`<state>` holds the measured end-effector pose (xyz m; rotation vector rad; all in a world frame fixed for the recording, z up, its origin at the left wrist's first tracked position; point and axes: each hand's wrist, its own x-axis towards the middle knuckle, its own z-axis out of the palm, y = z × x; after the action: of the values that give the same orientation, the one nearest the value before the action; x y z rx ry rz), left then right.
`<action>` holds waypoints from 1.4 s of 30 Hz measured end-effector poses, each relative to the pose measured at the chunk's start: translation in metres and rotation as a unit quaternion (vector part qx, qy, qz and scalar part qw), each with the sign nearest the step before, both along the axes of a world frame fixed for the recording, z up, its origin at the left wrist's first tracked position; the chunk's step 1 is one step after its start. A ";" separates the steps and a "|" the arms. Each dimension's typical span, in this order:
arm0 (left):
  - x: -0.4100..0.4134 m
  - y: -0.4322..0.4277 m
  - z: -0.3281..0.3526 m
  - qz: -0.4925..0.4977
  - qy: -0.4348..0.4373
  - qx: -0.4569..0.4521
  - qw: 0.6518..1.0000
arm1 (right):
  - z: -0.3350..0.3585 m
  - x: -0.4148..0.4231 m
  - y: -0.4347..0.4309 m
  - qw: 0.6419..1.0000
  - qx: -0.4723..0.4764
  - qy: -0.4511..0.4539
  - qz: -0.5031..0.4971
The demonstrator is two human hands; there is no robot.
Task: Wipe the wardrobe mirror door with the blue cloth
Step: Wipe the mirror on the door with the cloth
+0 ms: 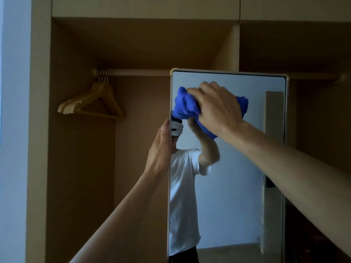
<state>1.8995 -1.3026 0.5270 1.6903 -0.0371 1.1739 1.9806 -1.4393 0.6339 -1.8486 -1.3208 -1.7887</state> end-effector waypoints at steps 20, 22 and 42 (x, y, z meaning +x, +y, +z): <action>0.004 -0.017 -0.007 0.078 -0.005 -0.018 0.997 | -0.082 0.009 -0.018 0.995 -0.088 0.023 0.030; 0.007 -0.019 -0.007 0.105 0.004 -0.012 0.994 | -0.062 0.015 -0.024 0.997 -0.067 0.019 0.021; 0.025 -0.047 -0.016 0.223 0.033 -0.028 0.974 | -0.100 0.056 -0.053 0.995 -0.086 -0.022 0.033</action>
<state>1.9248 -1.3496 0.5107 1.7358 0.4328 1.4279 2.0364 -1.4925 0.5343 -1.8351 -1.5795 -1.7399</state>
